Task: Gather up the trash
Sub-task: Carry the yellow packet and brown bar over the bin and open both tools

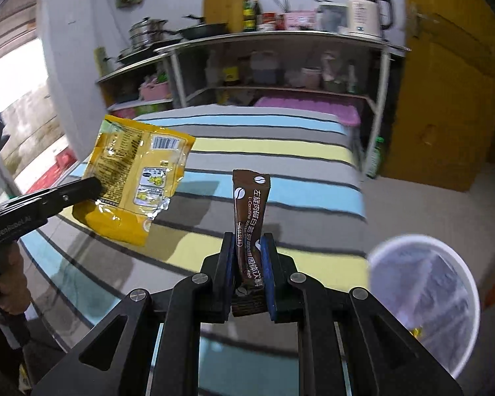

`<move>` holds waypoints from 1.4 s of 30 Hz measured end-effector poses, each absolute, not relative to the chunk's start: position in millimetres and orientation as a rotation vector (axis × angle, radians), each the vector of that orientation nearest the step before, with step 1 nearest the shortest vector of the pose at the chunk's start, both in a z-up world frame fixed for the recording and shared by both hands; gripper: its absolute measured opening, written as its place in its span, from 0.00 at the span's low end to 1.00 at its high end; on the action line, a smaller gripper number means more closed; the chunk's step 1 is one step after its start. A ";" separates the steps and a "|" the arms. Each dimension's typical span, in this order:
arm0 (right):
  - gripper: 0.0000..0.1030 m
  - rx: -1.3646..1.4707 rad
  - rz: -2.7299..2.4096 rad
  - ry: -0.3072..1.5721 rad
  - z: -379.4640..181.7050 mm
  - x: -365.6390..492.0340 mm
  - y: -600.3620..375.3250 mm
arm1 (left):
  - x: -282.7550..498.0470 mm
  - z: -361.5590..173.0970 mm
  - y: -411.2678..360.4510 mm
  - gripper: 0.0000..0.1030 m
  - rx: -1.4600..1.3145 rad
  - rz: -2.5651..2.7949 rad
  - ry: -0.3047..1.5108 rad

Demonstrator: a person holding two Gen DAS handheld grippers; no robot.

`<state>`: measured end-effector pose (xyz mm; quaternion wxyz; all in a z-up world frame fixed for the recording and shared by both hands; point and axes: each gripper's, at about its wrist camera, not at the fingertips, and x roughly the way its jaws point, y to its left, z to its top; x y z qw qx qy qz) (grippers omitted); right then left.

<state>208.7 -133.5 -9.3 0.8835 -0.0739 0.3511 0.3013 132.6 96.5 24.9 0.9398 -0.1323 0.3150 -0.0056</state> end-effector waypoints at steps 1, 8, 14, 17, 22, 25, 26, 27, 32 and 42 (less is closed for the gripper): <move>0.16 -0.146 0.614 0.731 -8.8 207.7 -141.1 | 133.0 26.3 90.0 0.06 -0.264 -0.027 0.643; 0.16 -0.092 0.492 0.720 -2.7 197.9 -205.5 | 146.9 35.3 35.4 0.06 -0.210 -0.151 0.645; 0.16 -0.049 0.412 0.709 0.1 195.2 -251.1 | 163.2 39.2 -10.6 0.06 -0.172 -0.247 0.653; 0.16 -0.033 0.382 0.709 -0.7 195.5 -269.1 | 172.6 37.7 -31.3 0.06 -0.155 -0.288 0.664; 0.16 -0.011 0.347 0.718 -5.7 195.2 -293.5 | 185.0 33.5 -63.3 0.06 -0.127 -0.341 0.684; 0.16 -0.001 0.330 0.729 -9.4 199.5 -302.7 | 191.3 29.9 -78.6 0.06 -0.111 -0.364 0.697; 0.16 0.002 0.324 0.734 -11.4 201.3 -305.5 | 190.2 27.7 -83.6 0.06 -0.108 -0.371 0.701; 0.16 0.005 0.319 0.738 -13.5 203.0 -308.0 | 192.2 26.2 -87.3 0.06 -0.105 -0.380 0.705; 0.16 0.022 0.290 0.770 -26.6 212.3 -321.2 | 202.4 16.9 -102.7 0.06 -0.085 -0.405 0.735; 0.19 0.047 0.262 0.833 -49.2 229.6 -337.8 | 219.1 -2.1 -131.6 0.07 -0.049 -0.440 0.797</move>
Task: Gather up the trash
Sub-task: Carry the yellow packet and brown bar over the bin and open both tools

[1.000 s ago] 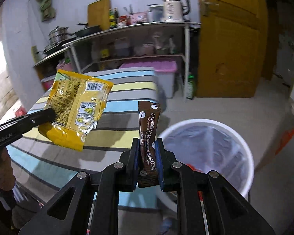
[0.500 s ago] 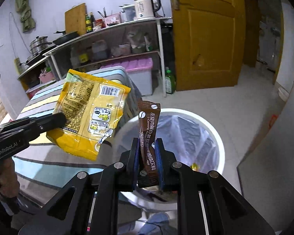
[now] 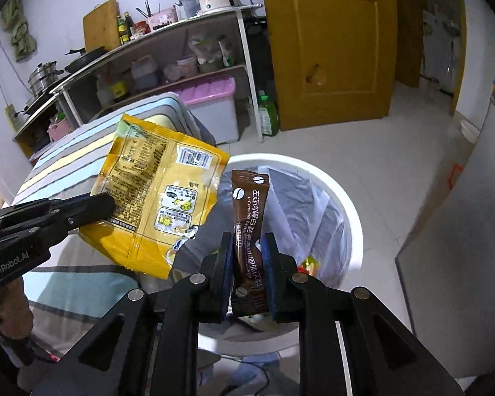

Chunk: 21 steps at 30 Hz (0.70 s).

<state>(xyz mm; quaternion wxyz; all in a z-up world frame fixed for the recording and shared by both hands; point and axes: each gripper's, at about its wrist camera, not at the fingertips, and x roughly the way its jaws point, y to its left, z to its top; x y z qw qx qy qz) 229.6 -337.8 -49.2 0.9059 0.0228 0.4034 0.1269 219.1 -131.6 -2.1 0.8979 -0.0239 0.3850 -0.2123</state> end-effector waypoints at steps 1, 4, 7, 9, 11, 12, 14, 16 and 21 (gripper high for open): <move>0.19 0.046 0.260 0.838 -51.3 230.4 -338.4 | 220.6 -4.0 -133.3 0.08 -0.054 -0.443 0.803; 0.32 0.051 0.256 0.849 -56.3 233.6 -340.7 | 224.9 -8.6 -135.4 0.10 -0.055 -0.441 0.817; 0.42 0.058 0.256 0.853 -59.2 233.5 -343.0 | 226.2 -11.4 -135.3 0.18 -0.058 -0.433 0.825; 0.42 0.061 0.255 0.852 -58.9 232.4 -343.7 | 226.6 -11.5 -133.7 0.19 -0.058 -0.426 0.823; 0.42 0.061 0.255 0.846 -57.1 230.6 -343.1 | 226.1 -9.9 -131.4 0.20 -0.058 -0.417 0.815; 0.42 0.061 0.255 0.842 -56.1 229.7 -343.0 | 224.7 -8.8 -130.4 0.20 -0.057 -0.413 0.810; 0.42 0.059 0.255 0.832 -52.6 226.4 -341.8 | 221.7 -5.8 -127.6 0.20 -0.056 -0.401 0.799; 0.42 0.057 0.258 0.821 -48.6 223.4 -341.1 | 218.5 -2.1 -123.9 0.20 -0.056 -0.391 0.786; 0.42 0.051 0.268 0.786 -34.2 211.5 -334.5 | 208.0 8.1 -112.7 0.22 -0.065 -0.371 0.752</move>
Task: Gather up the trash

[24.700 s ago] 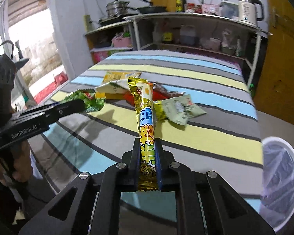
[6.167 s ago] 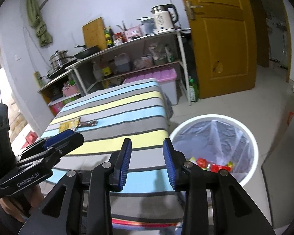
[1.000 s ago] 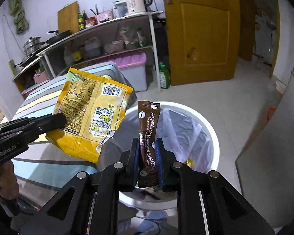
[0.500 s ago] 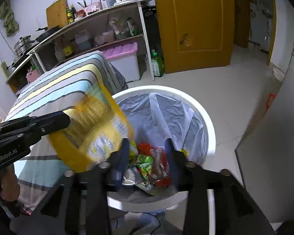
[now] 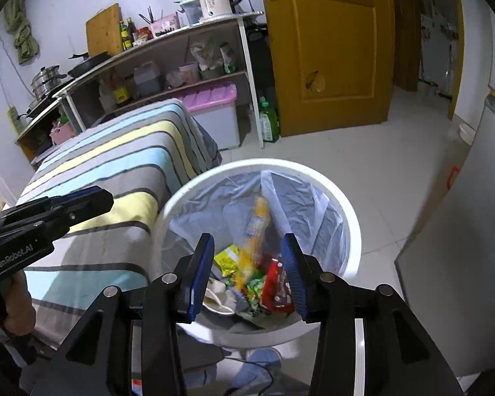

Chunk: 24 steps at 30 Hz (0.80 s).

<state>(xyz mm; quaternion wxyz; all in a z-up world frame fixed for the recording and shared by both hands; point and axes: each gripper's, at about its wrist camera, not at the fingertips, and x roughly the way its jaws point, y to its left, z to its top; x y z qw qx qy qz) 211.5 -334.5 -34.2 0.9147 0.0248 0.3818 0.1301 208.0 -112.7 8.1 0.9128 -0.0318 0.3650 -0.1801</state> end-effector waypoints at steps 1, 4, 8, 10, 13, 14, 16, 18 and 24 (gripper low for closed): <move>0.42 0.050 0.270 0.778 -30.7 208.5 -332.5 | 204.2 11.1 -109.9 0.23 -0.068 -0.366 0.743; 0.42 0.046 0.280 0.754 -21.7 199.4 -325.5 | 195.4 18.7 -102.2 0.24 -0.076 -0.357 0.720; 0.42 0.037 0.300 0.734 -13.2 187.5 -314.5 | 182.7 27.3 -92.8 0.27 -0.084 -0.339 0.690; 0.42 0.033 0.312 0.725 -9.4 182.4 -308.4 | 176.0 30.6 -87.5 0.30 -0.091 -0.328 0.677; 0.42 0.021 0.329 0.708 -3.8 173.6 -297.8 | 164.6 35.8 -76.9 0.36 -0.102 -0.308 0.654; 0.42 0.016 0.335 0.702 -1.1 169.7 -293.2 | 160.4 37.8 -73.3 0.37 -0.105 -0.299 0.645; 0.42 0.009 0.351 0.690 2.9 164.2 -285.9 | 152.5 41.0 -65.5 0.38 -0.109 -0.281 0.629; 0.43 0.003 0.361 0.679 5.5 158.7 -279.9 | 144.9 44.5 -56.4 0.39 -0.113 -0.259 0.614; 0.43 -0.016 0.402 0.642 14.7 139.5 -254.9 | 119.7 50.7 -34.4 0.41 -0.117 -0.197 0.577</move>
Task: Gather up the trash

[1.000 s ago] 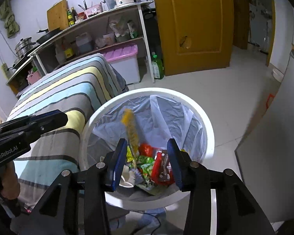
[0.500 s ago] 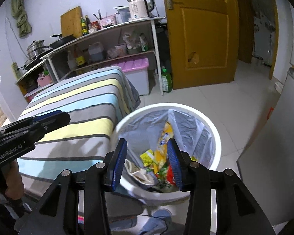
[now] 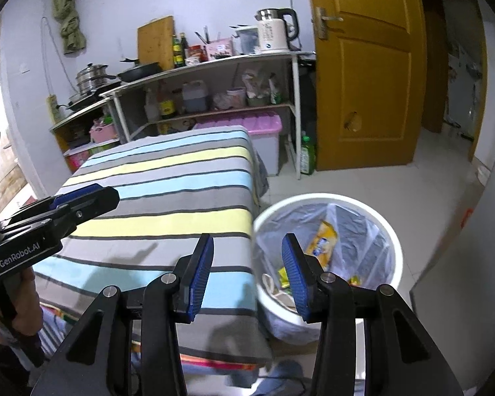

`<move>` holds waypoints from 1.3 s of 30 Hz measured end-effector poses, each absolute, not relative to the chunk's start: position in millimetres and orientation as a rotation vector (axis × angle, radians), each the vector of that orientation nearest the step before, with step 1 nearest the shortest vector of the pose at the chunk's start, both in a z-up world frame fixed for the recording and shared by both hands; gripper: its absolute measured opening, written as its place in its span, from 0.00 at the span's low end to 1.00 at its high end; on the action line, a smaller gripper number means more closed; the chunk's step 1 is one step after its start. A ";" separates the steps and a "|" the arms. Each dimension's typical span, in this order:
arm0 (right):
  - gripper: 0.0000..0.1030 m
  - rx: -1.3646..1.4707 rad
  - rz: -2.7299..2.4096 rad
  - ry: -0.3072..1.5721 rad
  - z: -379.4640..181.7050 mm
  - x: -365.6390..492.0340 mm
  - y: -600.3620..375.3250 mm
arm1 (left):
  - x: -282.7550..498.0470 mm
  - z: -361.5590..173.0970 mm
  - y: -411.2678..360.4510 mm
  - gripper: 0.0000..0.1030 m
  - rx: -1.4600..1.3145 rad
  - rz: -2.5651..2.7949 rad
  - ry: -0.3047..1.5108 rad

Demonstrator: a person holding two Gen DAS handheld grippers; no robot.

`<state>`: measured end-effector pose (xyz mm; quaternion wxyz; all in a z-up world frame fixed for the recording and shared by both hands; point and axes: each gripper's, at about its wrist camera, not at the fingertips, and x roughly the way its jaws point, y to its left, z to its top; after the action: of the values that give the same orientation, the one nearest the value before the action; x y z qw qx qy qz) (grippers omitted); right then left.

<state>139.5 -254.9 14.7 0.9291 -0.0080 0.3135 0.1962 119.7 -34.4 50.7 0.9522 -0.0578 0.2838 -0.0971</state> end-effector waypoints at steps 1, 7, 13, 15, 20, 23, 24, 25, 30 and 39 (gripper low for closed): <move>0.43 -0.018 0.408 0.639 14.9 137.1 -252.8 | 115.6 51.7 -31.4 0.41 -0.116 -0.187 0.571; 0.44 -0.051 0.459 0.620 18.0 119.3 -227.3 | 94.9 55.5 -12.5 0.43 -0.121 -0.129 0.544; 0.45 -0.073 0.501 0.603 18.7 105.4 -207.5 | 76.3 57.4 2.5 0.43 -0.132 -0.087 0.527; 0.45 -0.077 0.507 0.598 19.0 100.1 -203.2 | 69.9 56.1 4.3 0.44 -0.133 -0.077 0.525; 0.46 -0.074 0.495 0.581 19.9 88.9 -200.6 | 53.6 51.1 9.3 0.44 -0.139 -0.066 0.526; 0.47 -0.073 0.476 0.573 17.7 78.3 -202.4 | 46.8 47.0 8.8 0.44 -0.136 -0.065 0.533; 0.48 -0.072 0.470 0.574 16.6 75.2 -203.1 | 44.1 45.4 8.5 0.45 -0.136 -0.066 0.535; 0.48 -0.073 0.463 0.574 15.2 71.4 -204.5 | 42.5 44.6 8.6 0.45 -0.134 -0.067 0.536; 0.48 -0.078 0.427 0.572 8.6 53.7 -213.9 | 32.5 36.0 4.7 0.46 -0.122 -0.062 0.549; 0.48 -0.103 0.371 0.544 5.2 33.0 -220.7 | 20.8 23.2 -6.9 0.46 -0.104 -0.084 0.567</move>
<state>33.0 -220.7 5.2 0.9449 -0.0507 0.2672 0.1822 20.8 -6.9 23.2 0.9578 -0.0515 0.2796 -0.0415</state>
